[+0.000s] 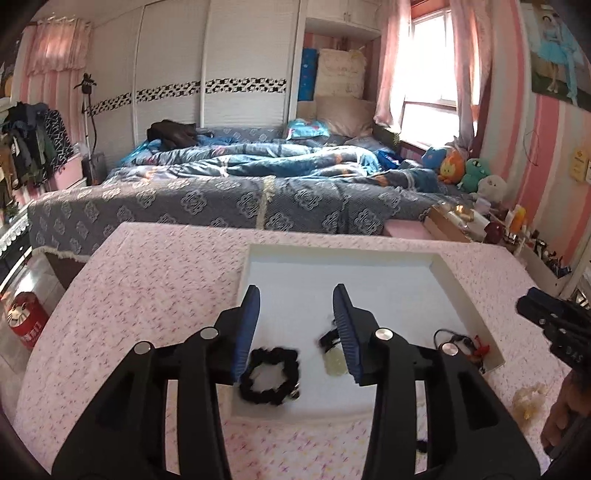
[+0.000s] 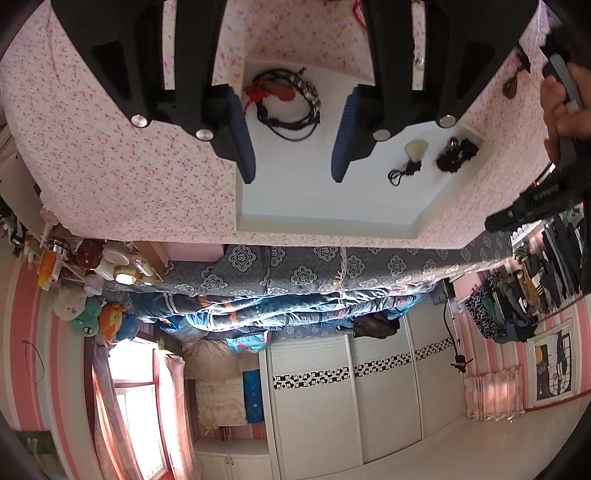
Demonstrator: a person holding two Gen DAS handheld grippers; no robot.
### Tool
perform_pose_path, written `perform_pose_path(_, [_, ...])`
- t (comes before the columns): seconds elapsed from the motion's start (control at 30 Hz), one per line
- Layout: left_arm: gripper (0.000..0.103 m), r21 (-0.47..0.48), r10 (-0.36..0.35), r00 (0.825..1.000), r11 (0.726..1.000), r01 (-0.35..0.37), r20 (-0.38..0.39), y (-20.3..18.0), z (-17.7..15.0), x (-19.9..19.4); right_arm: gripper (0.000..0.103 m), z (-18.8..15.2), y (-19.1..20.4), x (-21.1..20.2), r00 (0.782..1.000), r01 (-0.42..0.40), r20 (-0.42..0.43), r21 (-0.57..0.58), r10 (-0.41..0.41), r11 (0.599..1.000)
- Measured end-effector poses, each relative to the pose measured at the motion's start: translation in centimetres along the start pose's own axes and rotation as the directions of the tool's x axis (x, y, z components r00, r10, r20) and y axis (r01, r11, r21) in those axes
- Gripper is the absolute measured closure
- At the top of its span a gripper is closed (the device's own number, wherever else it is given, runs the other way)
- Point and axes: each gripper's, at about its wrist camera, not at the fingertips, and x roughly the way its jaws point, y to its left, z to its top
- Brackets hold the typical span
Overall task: Organize jewelry
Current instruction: 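Lift both open tools away from the tray, then move the left tool to the white band while the right tool approaches the black claw clip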
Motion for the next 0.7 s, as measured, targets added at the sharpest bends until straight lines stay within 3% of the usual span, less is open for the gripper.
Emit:
perform_pose_path(0.47, [0.057, 0.002, 0.033, 0.995, 0.999, -0.033, -0.098, 5.4, -7.3, -5.6, 0.060, -3.4, 2.1, -4.3, 1.000, -0.009, -0.025, -0.003, 0.009, 1.000])
perform_pose_path(0.7, [0.055, 0.020, -0.004, 0.991, 1.000, 0.007, -0.131, 4.4, -11.5, -8.6, 0.059, -6.4, 2.5, -6.2, 0.999, 0.009, -0.052, -0.014, -0.010, 1.000])
